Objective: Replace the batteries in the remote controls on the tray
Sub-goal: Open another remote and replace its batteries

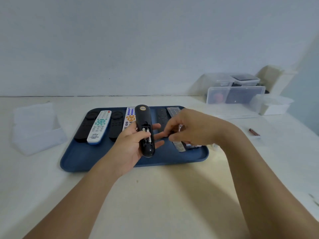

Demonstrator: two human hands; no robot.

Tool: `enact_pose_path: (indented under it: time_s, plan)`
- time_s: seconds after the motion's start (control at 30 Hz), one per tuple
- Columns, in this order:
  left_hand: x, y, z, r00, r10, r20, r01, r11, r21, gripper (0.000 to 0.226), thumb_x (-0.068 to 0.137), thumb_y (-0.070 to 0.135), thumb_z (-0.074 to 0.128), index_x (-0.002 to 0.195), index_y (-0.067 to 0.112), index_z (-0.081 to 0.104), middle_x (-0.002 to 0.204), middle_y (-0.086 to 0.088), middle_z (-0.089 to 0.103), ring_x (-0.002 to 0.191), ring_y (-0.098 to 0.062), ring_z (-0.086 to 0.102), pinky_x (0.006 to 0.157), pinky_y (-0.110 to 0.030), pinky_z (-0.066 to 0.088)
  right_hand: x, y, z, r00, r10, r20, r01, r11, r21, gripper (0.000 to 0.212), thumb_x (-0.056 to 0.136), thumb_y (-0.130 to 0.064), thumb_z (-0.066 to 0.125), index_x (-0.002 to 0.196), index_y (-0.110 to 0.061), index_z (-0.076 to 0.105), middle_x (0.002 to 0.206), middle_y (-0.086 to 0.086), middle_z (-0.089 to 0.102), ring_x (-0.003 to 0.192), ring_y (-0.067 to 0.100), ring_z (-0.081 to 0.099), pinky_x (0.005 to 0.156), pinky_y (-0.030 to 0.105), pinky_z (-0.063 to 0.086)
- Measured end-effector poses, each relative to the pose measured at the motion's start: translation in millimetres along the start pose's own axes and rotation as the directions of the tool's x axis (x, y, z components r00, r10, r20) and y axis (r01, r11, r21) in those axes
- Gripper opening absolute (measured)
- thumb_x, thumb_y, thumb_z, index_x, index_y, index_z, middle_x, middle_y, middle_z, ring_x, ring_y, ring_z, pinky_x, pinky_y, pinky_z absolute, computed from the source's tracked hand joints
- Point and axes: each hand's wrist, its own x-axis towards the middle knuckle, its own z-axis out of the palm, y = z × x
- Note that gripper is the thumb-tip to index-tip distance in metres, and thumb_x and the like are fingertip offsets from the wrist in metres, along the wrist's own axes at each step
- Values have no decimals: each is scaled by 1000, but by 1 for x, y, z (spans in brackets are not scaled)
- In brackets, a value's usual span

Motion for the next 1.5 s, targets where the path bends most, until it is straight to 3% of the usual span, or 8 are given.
enact_pose_path:
  time_s: [0.13,0.23,0.5,0.63,0.8,1.17,1.37,1.5]
  plan:
    - [6,4,-5,991,106,-83,-115,987,-109,47,99,-11,38,142,7,46,134,-21,62,111,-33,69,90,-51,59,25,-13,9,953,52,-297,184,682,708,11,96,-3,61,101,-4,70,62,-1,64,50,11,58,51,19,49]
    - [7,10,-9,984,147,-97,-162,971,-177,49,102,-6,39,144,17,45,137,-18,61,106,-32,72,84,-54,60,49,-20,38,934,220,-281,194,347,918,8,90,-3,69,98,0,70,71,5,68,59,13,64,54,20,52]
    - [8,13,-16,980,134,-150,-161,970,-181,37,109,24,32,140,10,45,130,-21,65,111,-34,63,93,-51,54,48,-26,71,930,310,-196,50,423,905,14,86,-14,76,88,-1,71,75,10,70,57,12,61,51,20,50]
    - [9,12,-11,974,180,-141,-206,959,-197,28,110,25,28,121,20,53,109,-17,70,91,-30,72,81,-42,61,37,-22,67,951,299,-82,-56,425,904,12,88,-19,75,86,-7,71,73,3,67,58,9,59,49,18,47]
    - [8,12,-14,981,160,-111,-178,967,-180,36,110,27,29,137,12,49,109,-14,69,92,-27,72,76,-38,61,35,-24,68,977,209,42,-131,435,891,20,88,-26,74,92,-7,68,69,2,58,55,9,52,46,19,41]
    - [8,7,-14,976,206,-74,-208,978,-16,26,108,33,34,123,17,48,93,-7,66,82,-23,69,68,-37,53,35,-23,67,988,152,34,-105,491,865,24,87,-28,73,86,-5,67,66,0,52,53,9,40,50,21,26]
    - [9,3,-14,967,247,-66,-244,968,58,13,104,22,50,116,16,50,93,-5,65,85,-25,66,73,-36,53,36,-24,69,980,192,56,-127,385,914,19,87,-24,74,76,-10,67,63,1,51,51,8,39,44,17,29]
    - [10,0,-14,956,278,-90,-268,957,109,36,84,23,62,117,17,51,94,-1,66,95,-24,61,83,-40,49,39,-25,72,971,238,10,-97,356,929,18,85,-26,77,78,-10,70,63,1,52,52,8,40,44,16,34]
